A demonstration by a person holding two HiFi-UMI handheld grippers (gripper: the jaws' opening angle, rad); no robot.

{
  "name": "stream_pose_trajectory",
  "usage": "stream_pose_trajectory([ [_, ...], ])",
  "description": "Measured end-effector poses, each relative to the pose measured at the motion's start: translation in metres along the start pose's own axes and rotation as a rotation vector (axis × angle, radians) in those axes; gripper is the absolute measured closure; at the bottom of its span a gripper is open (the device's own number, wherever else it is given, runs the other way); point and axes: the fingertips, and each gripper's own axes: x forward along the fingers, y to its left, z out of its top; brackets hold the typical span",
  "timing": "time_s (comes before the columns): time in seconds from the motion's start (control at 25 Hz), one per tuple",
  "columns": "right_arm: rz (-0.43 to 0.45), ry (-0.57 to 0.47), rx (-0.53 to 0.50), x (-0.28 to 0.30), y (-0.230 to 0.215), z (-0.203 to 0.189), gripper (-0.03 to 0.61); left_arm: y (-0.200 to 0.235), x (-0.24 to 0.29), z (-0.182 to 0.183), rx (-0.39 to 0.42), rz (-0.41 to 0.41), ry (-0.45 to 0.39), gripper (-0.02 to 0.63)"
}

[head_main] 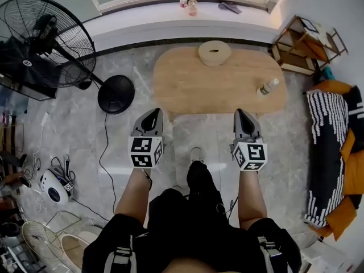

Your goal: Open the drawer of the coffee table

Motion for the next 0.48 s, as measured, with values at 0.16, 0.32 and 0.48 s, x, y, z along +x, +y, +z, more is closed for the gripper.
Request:
stream_pose_trajectory([
  [0.16,0.026,-0.025,-0.038,0.031,0.0,-0.08,0.563,0.015,0.041,-0.067,-0.002,0.009,-0.061,0.594],
  [0.32,0.065,-0.068,-0.043,0.066,-0.005,-0.173,0.561,0.028,0.09,-0.148,0.019,0.011,-0.11,0.592],
  [0.48,0.049,-0.145,-0.092,0.091,-0.013,-0.257,0.562,0.042,0.132,-0.23,0.045,0.013,-0.163,0.592],
])
